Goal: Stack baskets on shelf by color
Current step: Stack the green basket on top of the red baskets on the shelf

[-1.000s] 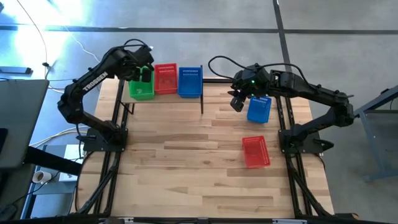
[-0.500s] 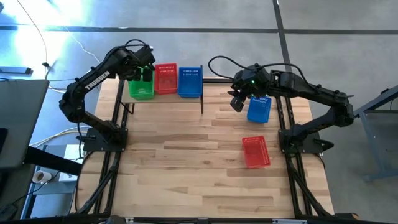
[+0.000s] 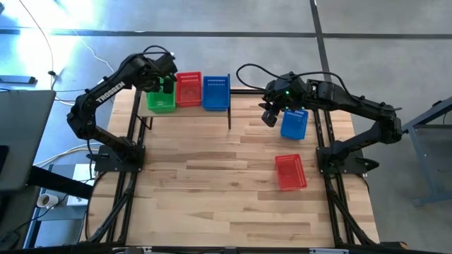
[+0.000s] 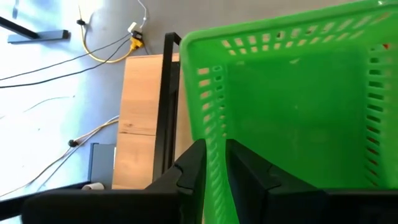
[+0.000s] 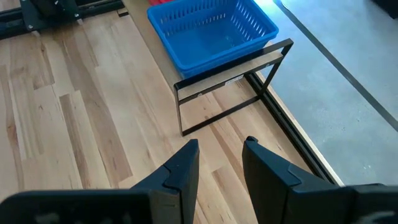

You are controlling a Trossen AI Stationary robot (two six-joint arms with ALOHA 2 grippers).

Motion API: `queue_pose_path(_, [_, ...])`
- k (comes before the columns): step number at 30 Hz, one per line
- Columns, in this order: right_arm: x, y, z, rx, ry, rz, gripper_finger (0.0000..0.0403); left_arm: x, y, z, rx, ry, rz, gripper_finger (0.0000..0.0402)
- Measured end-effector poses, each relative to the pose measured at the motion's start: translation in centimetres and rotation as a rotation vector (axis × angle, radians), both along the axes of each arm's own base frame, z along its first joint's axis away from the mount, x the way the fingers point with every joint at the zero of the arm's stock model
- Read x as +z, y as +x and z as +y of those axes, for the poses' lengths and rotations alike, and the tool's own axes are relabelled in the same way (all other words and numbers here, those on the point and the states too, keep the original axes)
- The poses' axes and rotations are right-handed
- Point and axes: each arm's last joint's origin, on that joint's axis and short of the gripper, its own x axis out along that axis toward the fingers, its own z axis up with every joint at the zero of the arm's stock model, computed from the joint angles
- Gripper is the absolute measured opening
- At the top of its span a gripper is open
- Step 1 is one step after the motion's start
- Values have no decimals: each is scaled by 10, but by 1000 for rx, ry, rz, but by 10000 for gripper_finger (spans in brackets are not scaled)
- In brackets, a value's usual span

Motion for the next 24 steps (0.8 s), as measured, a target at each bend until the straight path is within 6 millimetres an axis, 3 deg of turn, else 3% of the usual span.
queue_pose_path(14, [0, 0, 0, 5, -5, 3, 110, 0, -1, 1, -39, -16, 24, 80])
queue_pose_path(24, [0, 0, 0, 19, -16, 10, 110, 1, 3, -2, -27, 30, 46, 72])
